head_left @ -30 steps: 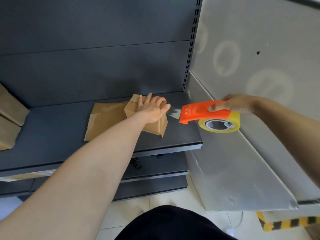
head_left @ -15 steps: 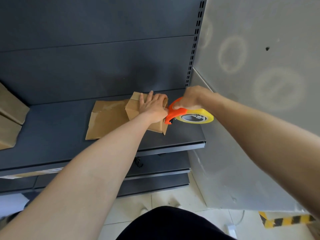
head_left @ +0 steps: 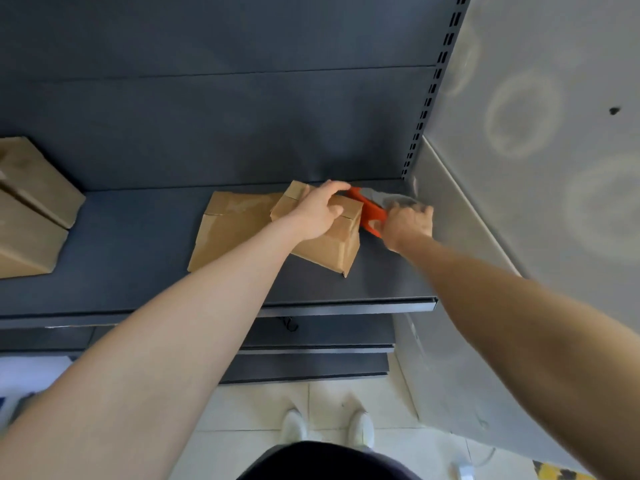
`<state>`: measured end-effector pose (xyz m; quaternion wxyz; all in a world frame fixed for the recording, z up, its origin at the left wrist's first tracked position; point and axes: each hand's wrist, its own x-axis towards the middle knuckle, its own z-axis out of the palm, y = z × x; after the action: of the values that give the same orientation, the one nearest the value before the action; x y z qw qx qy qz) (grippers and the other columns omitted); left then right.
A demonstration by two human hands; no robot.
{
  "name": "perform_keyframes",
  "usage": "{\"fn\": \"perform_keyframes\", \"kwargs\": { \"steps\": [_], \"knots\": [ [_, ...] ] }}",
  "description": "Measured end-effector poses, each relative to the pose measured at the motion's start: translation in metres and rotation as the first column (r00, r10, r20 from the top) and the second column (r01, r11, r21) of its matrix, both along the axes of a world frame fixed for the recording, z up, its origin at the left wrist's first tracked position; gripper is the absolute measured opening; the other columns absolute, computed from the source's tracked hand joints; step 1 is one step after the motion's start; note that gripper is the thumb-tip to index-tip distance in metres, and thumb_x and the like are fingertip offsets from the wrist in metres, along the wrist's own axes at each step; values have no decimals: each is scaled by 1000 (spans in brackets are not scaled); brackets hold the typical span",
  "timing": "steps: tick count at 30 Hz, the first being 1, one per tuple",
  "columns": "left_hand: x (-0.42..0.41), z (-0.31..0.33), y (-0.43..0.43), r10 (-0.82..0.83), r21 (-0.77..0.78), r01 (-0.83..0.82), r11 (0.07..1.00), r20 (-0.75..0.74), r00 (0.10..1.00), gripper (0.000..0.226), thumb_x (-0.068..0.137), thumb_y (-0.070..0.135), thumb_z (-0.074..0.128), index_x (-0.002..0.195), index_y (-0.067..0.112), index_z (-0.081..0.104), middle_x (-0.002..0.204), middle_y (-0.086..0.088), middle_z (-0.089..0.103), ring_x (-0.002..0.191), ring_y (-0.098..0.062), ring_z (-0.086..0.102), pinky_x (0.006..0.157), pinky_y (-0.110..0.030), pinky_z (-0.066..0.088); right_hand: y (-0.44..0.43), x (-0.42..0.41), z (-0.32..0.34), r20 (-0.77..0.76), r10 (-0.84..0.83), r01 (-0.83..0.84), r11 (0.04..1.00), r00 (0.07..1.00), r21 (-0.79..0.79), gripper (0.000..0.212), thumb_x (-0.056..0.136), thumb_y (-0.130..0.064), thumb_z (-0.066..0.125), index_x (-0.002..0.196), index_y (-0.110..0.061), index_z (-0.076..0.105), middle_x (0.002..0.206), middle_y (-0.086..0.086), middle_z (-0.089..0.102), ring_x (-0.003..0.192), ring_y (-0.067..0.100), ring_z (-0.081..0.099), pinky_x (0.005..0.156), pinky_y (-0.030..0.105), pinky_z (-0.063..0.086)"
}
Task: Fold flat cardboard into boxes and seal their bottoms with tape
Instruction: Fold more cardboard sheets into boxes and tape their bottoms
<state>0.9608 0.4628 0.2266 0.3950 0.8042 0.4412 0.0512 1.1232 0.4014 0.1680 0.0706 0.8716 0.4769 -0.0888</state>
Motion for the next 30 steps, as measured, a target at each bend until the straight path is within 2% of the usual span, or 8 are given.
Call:
{"fn": "perform_keyframes", "kwargs": {
  "steps": [7, 11, 14, 16, 18, 22, 27, 30],
  "knots": [
    [-2, -5, 7, 37, 11, -38, 999, 113, 993, 44, 99, 7, 44, 138, 28, 44, 148, -3, 37, 137, -20, 34, 108, -26, 29, 25, -7, -14, -153, -56, 83, 981, 987, 175, 45, 94, -32, 47, 134, -11, 46, 134, 12, 52, 127, 30, 43, 108, 41, 30],
    [-11, -6, 6, 116, 84, -137, 987, 221, 968, 44, 94, -5, 47, 132, 17, 51, 143, -2, 44, 135, -17, 39, 104, -17, 28, 18, -17, 21, -497, -192, 409, 831, 846, 377, 29, 95, -22, 44, 104, -1, 62, 102, 16, 65, 90, 30, 62, 65, 30, 45],
    [-15, -7, 14, 205, 240, -225, 944, 106, 973, 61, 88, 15, 65, 142, 14, 37, 153, -4, 29, 143, -23, 25, 117, -38, 16, 6, -36, 35, -761, -220, 581, 777, 611, 242, 33, 90, -37, 60, 100, -5, 60, 86, 10, 62, 74, 24, 62, 63, 34, 56],
    [-18, -3, 20, 308, 144, -304, 942, -1, 951, 87, 82, 33, 72, 149, 11, 21, 155, -9, 23, 142, -27, 24, 116, -44, 22, 4, -47, 37, -860, -244, 633, 766, 449, 113, 43, 83, -40, 69, 102, -3, 57, 92, 11, 65, 81, 27, 67, 77, 44, 59],
    [-21, -4, 25, 371, -11, -372, 928, -49, 927, 89, 78, 44, 73, 145, 7, 29, 147, -12, 37, 132, -30, 40, 106, -42, 38, 4, -54, 42, -902, -260, 660, 751, 344, 36, 45, 82, -37, 72, 107, -4, 55, 102, 13, 67, 89, 28, 69, 81, 45, 58],
    [-30, -10, 31, 407, -52, -407, 912, -6, 913, 68, 77, 54, 69, 127, 9, 55, 126, -7, 60, 111, -27, 58, 94, -42, 49, 8, -59, 49, -909, -284, 682, 731, 304, 0, 33, 87, -26, 68, 109, -7, 52, 110, 11, 63, 99, 29, 65, 82, 42, 58],
    [-33, -5, 30, 391, -173, -385, 907, 3, 920, 56, 94, 46, 49, 131, 4, 51, 129, -13, 56, 117, -31, 54, 98, -41, 45, 9, -64, 53, -925, -306, 725, 686, 225, -51, 34, 92, -20, 63, 118, -4, 50, 114, 14, 61, 102, 30, 62, 82, 45, 57],
    [-35, -1, 28, 390, -158, -385, 909, 1, 921, 47, 101, 41, 35, 107, -1, 56, 106, -14, 56, 103, -32, 56, 83, -35, 41, 4, -70, 59, -933, -305, 740, 669, 189, -69, 33, 97, -18, 53, 126, -3, 47, 118, 15, 60, 107, 30, 61, 86, 43, 56]
  ]
}}
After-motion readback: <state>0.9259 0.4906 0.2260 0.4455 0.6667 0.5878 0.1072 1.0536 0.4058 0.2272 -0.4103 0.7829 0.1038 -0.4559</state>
